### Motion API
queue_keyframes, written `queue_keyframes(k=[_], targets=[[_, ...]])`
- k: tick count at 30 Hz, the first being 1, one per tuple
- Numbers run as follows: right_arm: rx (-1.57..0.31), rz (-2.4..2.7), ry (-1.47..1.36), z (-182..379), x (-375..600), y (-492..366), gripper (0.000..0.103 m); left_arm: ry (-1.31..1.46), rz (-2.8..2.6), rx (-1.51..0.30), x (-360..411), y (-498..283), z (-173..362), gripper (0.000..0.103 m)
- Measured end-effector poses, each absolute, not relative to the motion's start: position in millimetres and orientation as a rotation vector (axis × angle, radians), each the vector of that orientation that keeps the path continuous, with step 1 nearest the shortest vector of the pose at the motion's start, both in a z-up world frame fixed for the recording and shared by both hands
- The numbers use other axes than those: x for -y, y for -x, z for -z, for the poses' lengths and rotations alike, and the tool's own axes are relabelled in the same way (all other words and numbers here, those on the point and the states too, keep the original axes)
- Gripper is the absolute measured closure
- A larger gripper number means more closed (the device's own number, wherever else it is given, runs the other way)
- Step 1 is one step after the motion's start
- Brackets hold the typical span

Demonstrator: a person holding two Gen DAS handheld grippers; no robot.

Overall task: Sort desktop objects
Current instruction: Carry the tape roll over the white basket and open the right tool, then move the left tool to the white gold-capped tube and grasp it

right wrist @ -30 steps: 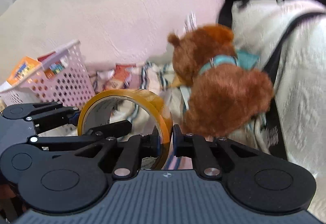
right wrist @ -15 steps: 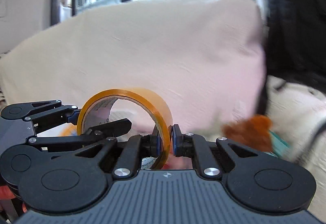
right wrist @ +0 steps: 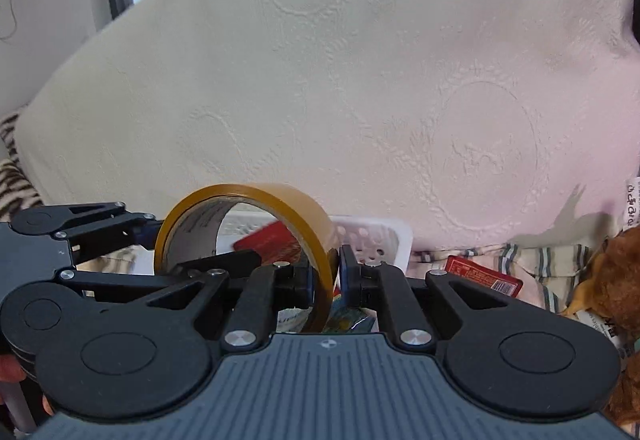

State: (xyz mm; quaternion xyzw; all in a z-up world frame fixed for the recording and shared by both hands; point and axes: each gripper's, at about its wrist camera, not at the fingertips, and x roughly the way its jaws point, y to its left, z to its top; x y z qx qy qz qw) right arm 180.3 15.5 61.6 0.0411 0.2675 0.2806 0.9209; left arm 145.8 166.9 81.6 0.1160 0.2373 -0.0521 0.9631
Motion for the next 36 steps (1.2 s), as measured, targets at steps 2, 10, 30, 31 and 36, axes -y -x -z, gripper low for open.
queue_keyframes(k=[2, 10, 30, 31, 36], targets=[[-0.562, -0.575, -0.105, -61, -17, -187, 0.09, -0.23, 0.079, -0.487, -174, -157, -80, 0.027], [-0.631, -0.561, -0.217, -56, -19, -205, 0.038, -0.094, -0.009, -0.452, -212, -160, -79, 0.009], [-0.576, -0.529, -0.219, -54, -48, -195, 0.027, -0.207, -0.085, -0.366, -239, -119, -86, 0.0], [-0.559, -0.524, -0.228, -53, -45, -193, 0.027, -0.188, -0.09, -0.362, -243, -118, -85, 0.0], [-0.518, -0.538, -0.299, -59, -5, -182, 0.027, -0.123, -0.056, -0.298, -246, -98, -81, 0.0]])
